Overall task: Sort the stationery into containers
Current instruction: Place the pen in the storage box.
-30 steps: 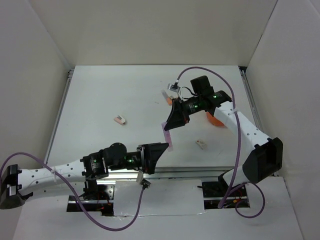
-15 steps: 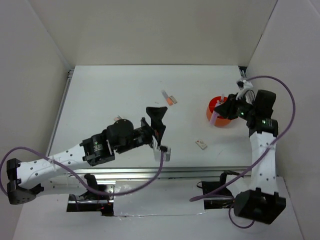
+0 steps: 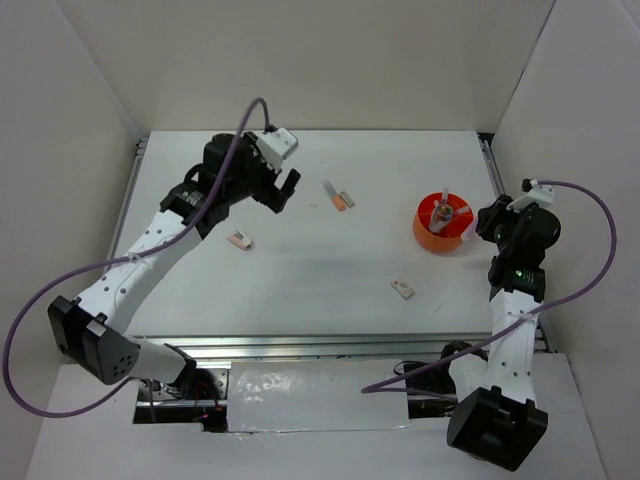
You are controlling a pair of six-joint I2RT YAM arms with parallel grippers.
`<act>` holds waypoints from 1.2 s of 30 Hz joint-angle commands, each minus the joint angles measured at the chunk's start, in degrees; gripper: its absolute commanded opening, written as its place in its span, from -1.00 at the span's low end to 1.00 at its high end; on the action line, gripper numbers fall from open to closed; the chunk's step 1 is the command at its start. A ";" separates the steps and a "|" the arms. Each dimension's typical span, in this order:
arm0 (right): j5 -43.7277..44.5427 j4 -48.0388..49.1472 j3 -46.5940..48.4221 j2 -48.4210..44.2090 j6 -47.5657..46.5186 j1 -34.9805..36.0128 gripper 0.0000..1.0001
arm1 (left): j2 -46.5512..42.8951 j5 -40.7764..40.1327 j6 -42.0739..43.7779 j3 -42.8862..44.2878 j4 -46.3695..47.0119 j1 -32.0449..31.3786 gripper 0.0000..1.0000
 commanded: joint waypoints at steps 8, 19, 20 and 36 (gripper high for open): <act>7.32 21.04 -3.45 6.98 9.61 -0.79 -1.00 | 2.47 8.97 -16.90 -0.34 2.90 6.86 0.99; 7.22 22.01 -0.81 15.33 8.92 0.87 -1.00 | 6.60 7.65 -16.99 0.53 4.31 7.73 0.99; 7.22 22.28 -1.25 15.60 8.39 0.96 -1.00 | 6.95 7.56 -16.99 0.70 4.40 7.82 0.99; 5.29 23.51 -1.70 20.26 5.40 4.39 -0.25 | 12.49 6.77 -20.77 2.81 4.14 9.93 0.98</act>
